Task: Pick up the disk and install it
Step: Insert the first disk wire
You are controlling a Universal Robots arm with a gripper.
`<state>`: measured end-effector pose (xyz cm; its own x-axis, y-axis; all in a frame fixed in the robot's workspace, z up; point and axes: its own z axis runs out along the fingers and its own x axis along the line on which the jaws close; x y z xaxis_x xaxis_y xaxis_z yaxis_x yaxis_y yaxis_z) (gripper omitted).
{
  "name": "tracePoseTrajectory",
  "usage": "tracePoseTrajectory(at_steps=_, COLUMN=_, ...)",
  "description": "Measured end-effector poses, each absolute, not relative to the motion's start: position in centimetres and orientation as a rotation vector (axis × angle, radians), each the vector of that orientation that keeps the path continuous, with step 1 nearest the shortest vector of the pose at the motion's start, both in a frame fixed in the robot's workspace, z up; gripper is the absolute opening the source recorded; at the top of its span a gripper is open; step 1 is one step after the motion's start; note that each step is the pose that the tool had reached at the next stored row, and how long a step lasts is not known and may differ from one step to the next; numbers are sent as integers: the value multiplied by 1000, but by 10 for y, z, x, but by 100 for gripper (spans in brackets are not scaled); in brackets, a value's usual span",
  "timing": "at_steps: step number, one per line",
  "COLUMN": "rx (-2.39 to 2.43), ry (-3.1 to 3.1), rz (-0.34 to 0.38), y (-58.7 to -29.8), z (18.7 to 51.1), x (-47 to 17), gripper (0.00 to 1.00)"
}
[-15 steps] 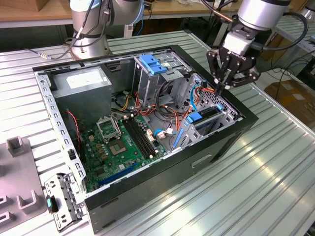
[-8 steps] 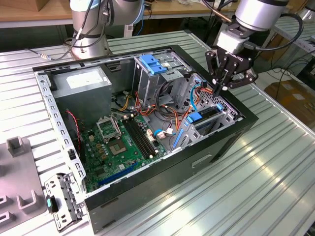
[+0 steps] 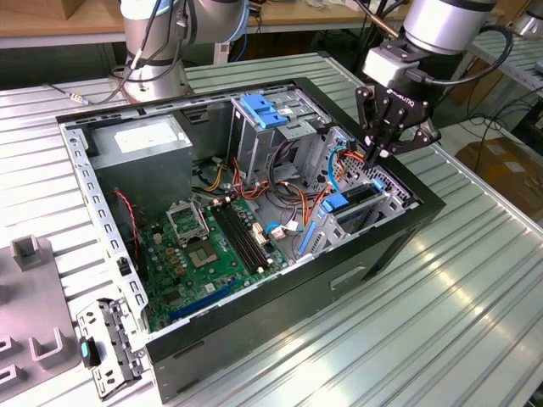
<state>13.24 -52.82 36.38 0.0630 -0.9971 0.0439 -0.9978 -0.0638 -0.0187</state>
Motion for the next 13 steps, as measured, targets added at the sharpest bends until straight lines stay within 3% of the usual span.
tracePoseTrajectory(at_steps=13, rx=2278, ry=-2138, rz=70, y=-537, z=363, x=126, gripper=17)
